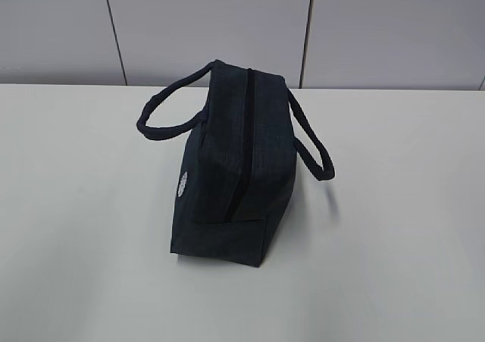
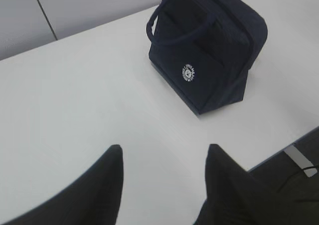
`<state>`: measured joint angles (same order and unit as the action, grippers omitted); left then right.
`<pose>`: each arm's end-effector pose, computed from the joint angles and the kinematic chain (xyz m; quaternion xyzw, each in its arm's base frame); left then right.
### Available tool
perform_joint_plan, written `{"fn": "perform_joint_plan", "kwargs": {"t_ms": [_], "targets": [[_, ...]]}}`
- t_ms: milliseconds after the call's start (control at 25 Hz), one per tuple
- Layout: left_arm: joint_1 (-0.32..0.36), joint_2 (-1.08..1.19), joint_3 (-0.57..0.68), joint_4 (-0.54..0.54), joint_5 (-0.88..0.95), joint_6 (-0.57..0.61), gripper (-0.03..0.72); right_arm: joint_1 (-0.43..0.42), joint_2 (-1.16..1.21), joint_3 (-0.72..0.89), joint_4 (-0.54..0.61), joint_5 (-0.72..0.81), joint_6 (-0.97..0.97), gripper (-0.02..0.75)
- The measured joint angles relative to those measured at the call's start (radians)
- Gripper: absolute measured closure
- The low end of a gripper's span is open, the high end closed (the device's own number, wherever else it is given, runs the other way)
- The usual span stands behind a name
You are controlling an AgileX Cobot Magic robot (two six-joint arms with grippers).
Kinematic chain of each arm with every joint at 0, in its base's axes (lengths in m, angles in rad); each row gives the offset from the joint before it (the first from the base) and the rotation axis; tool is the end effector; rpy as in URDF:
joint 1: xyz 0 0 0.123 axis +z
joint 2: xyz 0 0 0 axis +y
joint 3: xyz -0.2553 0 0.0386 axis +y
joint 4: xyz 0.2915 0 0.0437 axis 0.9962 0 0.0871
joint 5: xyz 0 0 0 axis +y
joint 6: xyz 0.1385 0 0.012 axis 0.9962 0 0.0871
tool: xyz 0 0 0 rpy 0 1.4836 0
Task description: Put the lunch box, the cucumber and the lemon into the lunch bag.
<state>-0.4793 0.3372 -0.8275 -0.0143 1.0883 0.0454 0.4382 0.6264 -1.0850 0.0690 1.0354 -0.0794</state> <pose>0.1142 -0.0613 0.3517 0.2241 0.8332 -0.1158 0.4921 0.1598 0.0840 0.4069 -0.2195 0.8283 0.1257 0.4999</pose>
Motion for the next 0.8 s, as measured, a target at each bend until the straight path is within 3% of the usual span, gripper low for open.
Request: {"fn": "perform_joint_plan", "kwargs": {"t_ms": [480,800], "targets": [[0.0,-0.304,0.198,0.001,0.007,0.006,0.319,0.0,-0.383,0.331,-0.028,0.008,0.014,0.388],[0.0,-0.325,0.273,0.002,0.074,0.006,0.319,0.0,-0.541,0.482,-0.03,0.027,0.06,0.388]]}}
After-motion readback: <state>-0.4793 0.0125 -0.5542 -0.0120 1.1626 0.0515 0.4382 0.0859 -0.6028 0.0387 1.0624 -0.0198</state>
